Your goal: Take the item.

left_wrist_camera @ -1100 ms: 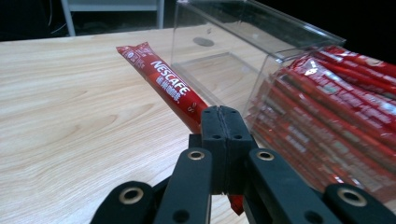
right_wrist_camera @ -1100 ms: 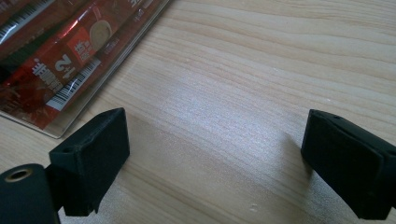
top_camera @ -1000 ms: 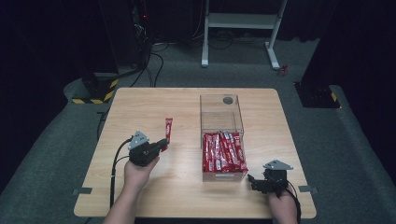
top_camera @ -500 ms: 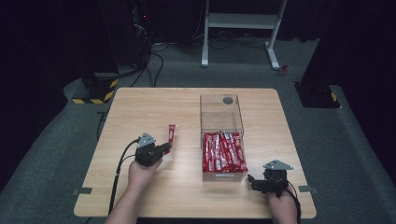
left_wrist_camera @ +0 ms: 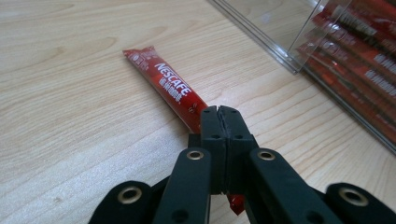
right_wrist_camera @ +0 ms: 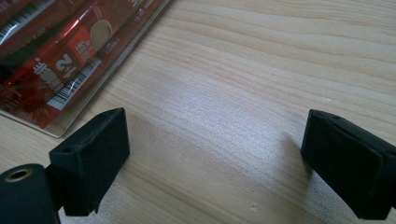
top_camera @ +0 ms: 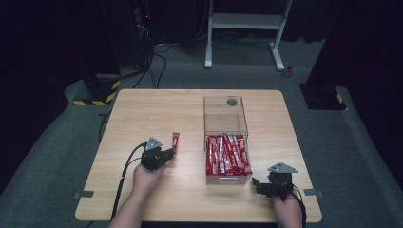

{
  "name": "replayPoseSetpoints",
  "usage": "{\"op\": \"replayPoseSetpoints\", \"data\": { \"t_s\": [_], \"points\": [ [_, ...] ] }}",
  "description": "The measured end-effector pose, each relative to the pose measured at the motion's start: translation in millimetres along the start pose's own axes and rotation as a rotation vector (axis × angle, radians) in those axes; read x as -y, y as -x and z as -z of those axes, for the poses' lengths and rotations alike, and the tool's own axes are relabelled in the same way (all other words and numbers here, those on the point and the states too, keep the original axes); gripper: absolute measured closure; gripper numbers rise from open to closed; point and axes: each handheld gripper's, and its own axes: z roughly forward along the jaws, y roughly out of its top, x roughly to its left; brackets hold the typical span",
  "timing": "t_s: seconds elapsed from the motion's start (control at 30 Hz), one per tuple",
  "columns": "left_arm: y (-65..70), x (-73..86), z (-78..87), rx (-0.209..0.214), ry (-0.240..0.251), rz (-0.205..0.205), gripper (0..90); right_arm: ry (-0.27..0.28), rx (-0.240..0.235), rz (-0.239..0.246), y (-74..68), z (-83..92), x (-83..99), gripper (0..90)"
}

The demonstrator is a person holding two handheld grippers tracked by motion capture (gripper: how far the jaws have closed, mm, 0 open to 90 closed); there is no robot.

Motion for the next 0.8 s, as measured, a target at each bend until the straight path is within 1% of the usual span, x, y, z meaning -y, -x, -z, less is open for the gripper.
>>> {"op": "replayPoseSetpoints", "data": {
  "t_s": [0.07,0.23,0.3,0.37,0.4,0.47,0.5,0.57,0.63,0.7,0.73,0.8],
  "points": [
    [0.1,0.7,-1.1,-0.004,-0.004,0.004,88.8,0.0,0.0,0.0,0.0,0.0,0.0,7.6],
    [-0.4,2.4,-4.5,-0.02,-0.019,-0.002,88.1,0.0,0.0,0.0,-0.1,0.0,0.0,7.6],
    [-0.4,2.8,-5.5,-0.017,-0.022,0.0,87.7,-0.001,-0.001,-0.001,-0.1,0.1,0.0,7.6],
    [-0.4,2.6,-5.0,-0.018,-0.021,-0.002,85.1,0.0,0.0,0.0,-0.1,0.0,0.0,7.6],
    [-0.4,2.3,-4.6,-0.02,-0.017,0.0,85.1,0.0,0.0,0.0,-0.1,0.0,0.0,7.6],
    [-0.4,1.3,-2.6,-0.016,-0.005,0.008,80.5,-0.001,-0.001,-0.002,-0.2,0.1,0.0,7.6],
    [-0.9,0.7,-1.1,-0.015,0.0,0.005,78.5,0.0,0.0,0.0,-0.1,0.0,0.0,7.6],
    [-1.1,-0.2,1.9,-0.01,0.011,0.013,76.5,-0.001,-0.001,-0.001,-0.2,0.1,0.0,7.6],
    [-2.0,-1.5,5.5,-0.011,0.022,0.012,72.7,0.0,0.0,0.0,-0.1,0.0,0.0,7.6],
    [-1.8,-2.5,9.1,-0.014,0.036,0.012,70.8,0.0,0.0,0.0,-0.1,0.1,0.0,7.6],
    [-1.4,-3.1,10.9,-0.015,0.041,0.01,67.9,-0.001,-0.001,-0.002,-0.2,0.1,0.0,7.6],
    [-0.8,-3.8,14.0,-0.018,0.052,0.006,67.0,0.0,-0.001,-0.001,-0.2,0.1,0.0,7.6]
  ]
}}
